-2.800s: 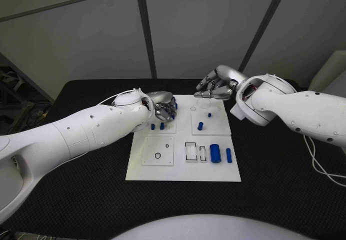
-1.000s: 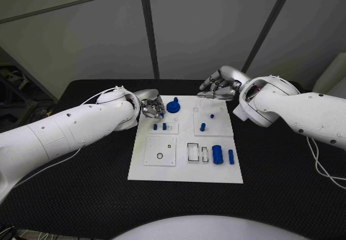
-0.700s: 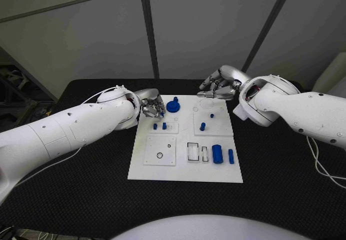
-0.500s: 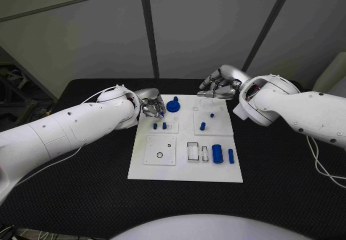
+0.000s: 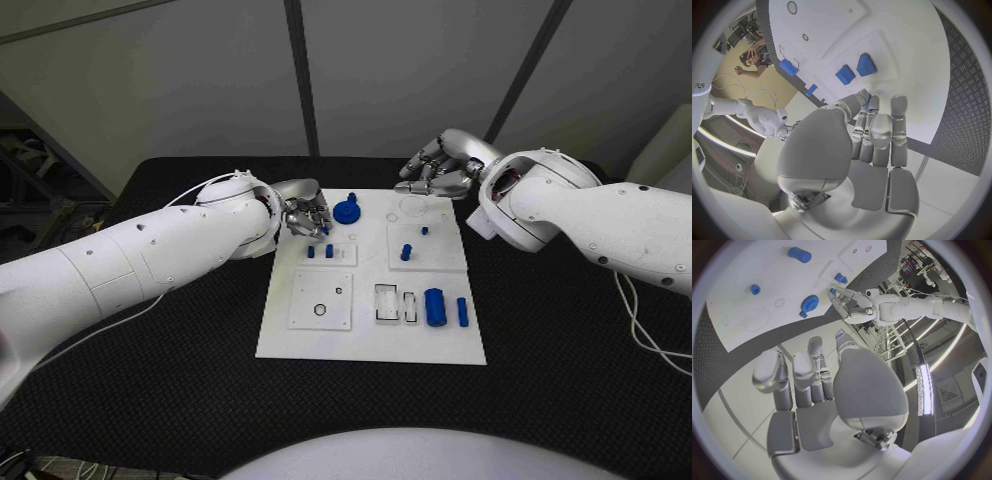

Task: Assemble the parts on the task board

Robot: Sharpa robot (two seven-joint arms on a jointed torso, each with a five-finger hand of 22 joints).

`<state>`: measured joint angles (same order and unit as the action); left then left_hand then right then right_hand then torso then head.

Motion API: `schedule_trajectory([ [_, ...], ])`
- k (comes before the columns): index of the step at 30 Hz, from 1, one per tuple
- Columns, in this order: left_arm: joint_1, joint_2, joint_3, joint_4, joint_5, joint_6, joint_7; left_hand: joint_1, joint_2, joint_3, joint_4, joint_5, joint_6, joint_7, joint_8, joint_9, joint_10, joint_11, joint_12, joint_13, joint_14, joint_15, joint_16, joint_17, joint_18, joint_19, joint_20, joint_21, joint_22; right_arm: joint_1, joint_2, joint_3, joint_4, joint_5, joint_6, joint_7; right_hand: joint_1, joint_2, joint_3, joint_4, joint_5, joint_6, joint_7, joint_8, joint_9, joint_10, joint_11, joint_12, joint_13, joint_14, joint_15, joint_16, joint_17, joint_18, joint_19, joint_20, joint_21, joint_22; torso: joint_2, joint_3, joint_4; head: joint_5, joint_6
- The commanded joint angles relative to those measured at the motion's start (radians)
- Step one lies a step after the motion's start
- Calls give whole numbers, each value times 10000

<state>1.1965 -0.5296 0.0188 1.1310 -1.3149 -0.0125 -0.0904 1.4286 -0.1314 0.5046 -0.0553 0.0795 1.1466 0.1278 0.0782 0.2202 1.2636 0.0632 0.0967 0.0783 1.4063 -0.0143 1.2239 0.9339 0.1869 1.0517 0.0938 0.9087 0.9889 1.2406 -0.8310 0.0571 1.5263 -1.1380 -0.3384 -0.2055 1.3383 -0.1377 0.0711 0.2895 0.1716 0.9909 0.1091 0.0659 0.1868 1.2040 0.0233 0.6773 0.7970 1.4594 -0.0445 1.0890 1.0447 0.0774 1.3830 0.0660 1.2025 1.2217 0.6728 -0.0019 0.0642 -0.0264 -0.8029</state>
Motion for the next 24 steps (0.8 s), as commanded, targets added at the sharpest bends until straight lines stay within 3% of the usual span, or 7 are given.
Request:
schedule_trajectory([
  [1, -37, -6, -22, 29, 9, 258, -149, -74, -12, -60, -20, -33, 52, 1, 42, 16, 83, -18, 3, 5, 39, 1, 38, 17, -152, 65, 14, 40, 9, 20, 5, 6, 11, 12, -76, 92, -27, 20, 51, 7, 30, -22, -10, 0, 17, -76, 24, -19, -14, 12, -32, -52, -11, 98, 16, -27, -36, -11, 4, 0, 1, -10, -7],
  [11, -40, -5, -23, 5, 9, 156, -268, -148, -87, -65, -45, -82, -194, 76, -114, -111, -134, 59, -130, -76, 42, 45, 22, -69, -159, 61, 35, 28, 26, 20, 10, 6, -1, 12, -81, 84, -34, 19, 57, 14, 33, -21, -9, 0, 25, -97, 25, -46, -55, 9, -32, -89, -29, 105, 8, -28, -78, -40, 4, -2, -2, -7, -9],
  [18, -40, 4, -23, -30, 10, 42, -332, -275, -329, 75, -89, -135, -1325, 178, -181, -613, -543, 186, -315, -151, 33, 157, 18, -205, -153, 81, 141, -15, 42, 19, 10, 6, -20, 9, -29, 26, -61, -1, 85, 17, 39, -64, 25, -8, 41, -407, 68, -404, -360, -207, 2, -810, -652, 215, -253, -2, -673, -535, 2, 0, -3, -6, -8],
  [24, -40, -18, -23, -31, 11, -61, -339, -324, -420, 131, -96, -144, -1541, 205, -166, -766, -762, 237, -334, -159, 16, 192, 6, -283, -149, 76, 179, -60, 27, 19, 1, 5, -68, -82, 145, -39, 40, 22, 228, 15, 25, 35, 83, 9, 113, -673, 167, -1877, -1729, -231, 75, -1653, -1279, 258, -259, 56, -1038, -755, 1, -2, -5, -13, 1],
])
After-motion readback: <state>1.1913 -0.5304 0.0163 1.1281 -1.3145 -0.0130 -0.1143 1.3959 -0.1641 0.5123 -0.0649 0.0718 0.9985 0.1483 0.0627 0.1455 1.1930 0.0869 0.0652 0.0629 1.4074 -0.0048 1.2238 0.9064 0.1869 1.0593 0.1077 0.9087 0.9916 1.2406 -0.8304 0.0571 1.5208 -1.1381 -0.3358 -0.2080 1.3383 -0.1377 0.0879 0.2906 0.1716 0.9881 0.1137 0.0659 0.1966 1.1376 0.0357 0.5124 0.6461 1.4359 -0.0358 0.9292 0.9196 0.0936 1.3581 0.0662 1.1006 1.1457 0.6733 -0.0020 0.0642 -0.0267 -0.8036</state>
